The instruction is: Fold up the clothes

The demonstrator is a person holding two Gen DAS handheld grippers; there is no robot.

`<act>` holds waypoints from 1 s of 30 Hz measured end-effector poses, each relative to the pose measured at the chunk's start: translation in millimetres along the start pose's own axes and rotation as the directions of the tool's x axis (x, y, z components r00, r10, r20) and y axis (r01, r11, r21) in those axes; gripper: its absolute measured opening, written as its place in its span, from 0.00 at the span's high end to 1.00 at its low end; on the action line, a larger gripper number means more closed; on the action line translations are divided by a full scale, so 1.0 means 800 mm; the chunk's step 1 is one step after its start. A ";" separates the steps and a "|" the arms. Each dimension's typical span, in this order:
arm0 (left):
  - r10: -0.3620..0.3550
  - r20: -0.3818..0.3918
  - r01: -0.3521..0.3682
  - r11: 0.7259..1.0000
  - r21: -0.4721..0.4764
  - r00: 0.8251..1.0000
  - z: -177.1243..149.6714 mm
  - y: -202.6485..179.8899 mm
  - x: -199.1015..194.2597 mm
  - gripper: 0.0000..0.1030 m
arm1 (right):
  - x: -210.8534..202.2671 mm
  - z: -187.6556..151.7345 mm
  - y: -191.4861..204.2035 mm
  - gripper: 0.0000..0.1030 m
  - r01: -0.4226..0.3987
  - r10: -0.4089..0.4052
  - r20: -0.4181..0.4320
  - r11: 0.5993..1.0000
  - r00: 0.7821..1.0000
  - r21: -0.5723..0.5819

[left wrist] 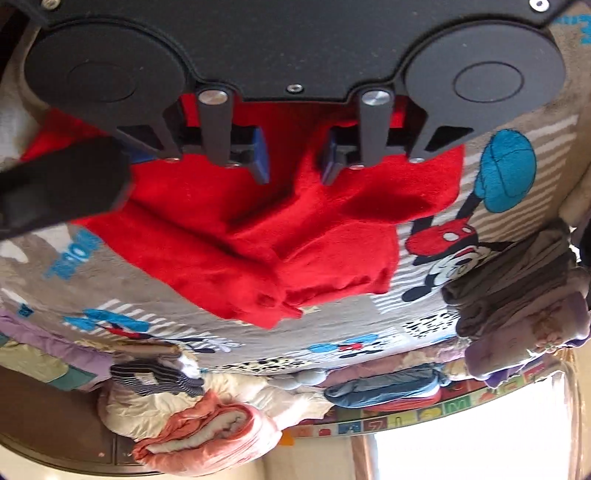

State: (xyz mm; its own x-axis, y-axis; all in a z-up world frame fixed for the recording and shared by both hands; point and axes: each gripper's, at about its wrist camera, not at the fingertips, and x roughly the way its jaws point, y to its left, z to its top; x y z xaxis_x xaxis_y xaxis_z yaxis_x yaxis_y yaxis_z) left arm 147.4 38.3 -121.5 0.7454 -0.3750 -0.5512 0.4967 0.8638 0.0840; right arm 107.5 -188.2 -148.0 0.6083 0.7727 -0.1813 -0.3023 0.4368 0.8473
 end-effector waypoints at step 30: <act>0.078 0.215 0.033 0.882 -0.470 0.973 -0.029 0.144 -0.105 0.62 | 0.173 0.030 -0.014 0.74 0.257 -0.336 0.143 0.882 0.931 0.396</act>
State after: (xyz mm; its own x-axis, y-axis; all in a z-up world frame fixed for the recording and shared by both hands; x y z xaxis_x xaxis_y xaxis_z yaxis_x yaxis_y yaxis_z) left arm 131.9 177.0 -84.8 0.8599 -0.3704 -0.3512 0.2544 0.9075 -0.3341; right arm 212.6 -97.2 -170.7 0.7729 0.5068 -0.3818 0.1803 0.4015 0.8979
